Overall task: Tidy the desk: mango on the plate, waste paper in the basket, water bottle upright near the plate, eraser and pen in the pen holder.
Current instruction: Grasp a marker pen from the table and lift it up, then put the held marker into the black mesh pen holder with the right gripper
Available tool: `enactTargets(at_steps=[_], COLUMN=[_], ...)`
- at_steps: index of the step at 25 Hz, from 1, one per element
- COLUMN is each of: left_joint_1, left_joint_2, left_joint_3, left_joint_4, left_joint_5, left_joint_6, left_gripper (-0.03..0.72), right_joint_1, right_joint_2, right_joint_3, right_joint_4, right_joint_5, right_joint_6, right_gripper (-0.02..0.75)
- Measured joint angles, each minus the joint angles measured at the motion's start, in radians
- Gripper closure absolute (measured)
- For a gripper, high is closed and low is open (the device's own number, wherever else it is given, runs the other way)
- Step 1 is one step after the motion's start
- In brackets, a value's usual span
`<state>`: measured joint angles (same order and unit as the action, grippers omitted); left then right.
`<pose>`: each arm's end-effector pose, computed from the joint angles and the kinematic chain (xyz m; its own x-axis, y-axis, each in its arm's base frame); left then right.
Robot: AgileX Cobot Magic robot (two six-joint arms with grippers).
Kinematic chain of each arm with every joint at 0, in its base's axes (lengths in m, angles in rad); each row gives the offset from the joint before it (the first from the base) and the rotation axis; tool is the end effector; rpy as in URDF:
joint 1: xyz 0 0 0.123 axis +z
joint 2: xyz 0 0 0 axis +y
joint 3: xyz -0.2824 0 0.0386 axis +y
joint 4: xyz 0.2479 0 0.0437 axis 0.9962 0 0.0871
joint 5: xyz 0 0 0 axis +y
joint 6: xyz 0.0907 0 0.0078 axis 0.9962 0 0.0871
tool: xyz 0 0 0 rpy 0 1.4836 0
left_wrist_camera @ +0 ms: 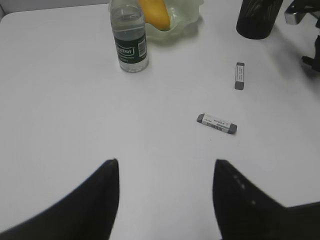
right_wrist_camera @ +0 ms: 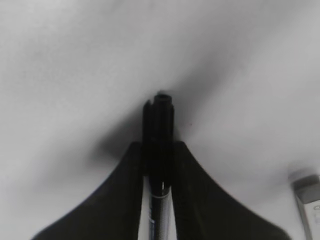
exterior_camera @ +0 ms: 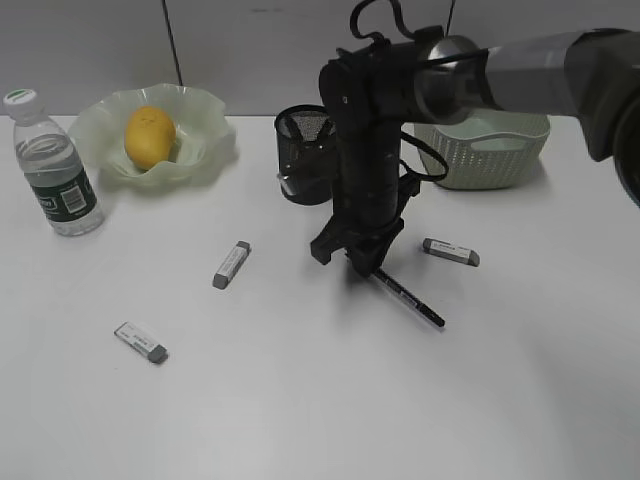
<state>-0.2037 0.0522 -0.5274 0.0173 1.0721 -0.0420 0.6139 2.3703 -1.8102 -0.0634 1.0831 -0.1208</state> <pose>0.0001 0.0014 0.2840 -0.4839 0.0655 -0.8727 0.1731 0.9847 -0.0220 0.3821 0.2631 0.1066 -0.7219 -0.6919 -0.0071 -0.6905 0.7210 -0.0577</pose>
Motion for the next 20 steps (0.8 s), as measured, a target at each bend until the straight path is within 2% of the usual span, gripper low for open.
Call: enactTargets(at_steps=[5, 13, 17, 20], left_joint_1=[0.0, 0.0, 0.0, 0.0], left_joint_2=[0.0, 0.0, 0.0, 0.0], left_joint_3=[0.0, 0.0, 0.0, 0.0], left_joint_4=[0.0, 0.0, 0.0, 0.0], left_joint_5=[0.0, -0.001, -0.001, -0.001], left_joint_6=[0.0, 0.0, 0.0, 0.0], left_gripper=[0.236, 0.236, 0.239, 0.239], right_joint_1=[0.0, 0.0, 0.0, 0.0], right_joint_2=[-0.102, -0.432, -0.606, -0.728], right_joint_3=[-0.024, -0.014, 0.099, 0.26], right_joint_4=[0.016, 0.046, 0.049, 0.049], right_joint_5=[0.033, 0.035, -0.031, -0.176], right_joint_6=[-0.004, -0.007, -0.008, 0.025], right_gripper=[0.595, 0.595, 0.595, 0.595])
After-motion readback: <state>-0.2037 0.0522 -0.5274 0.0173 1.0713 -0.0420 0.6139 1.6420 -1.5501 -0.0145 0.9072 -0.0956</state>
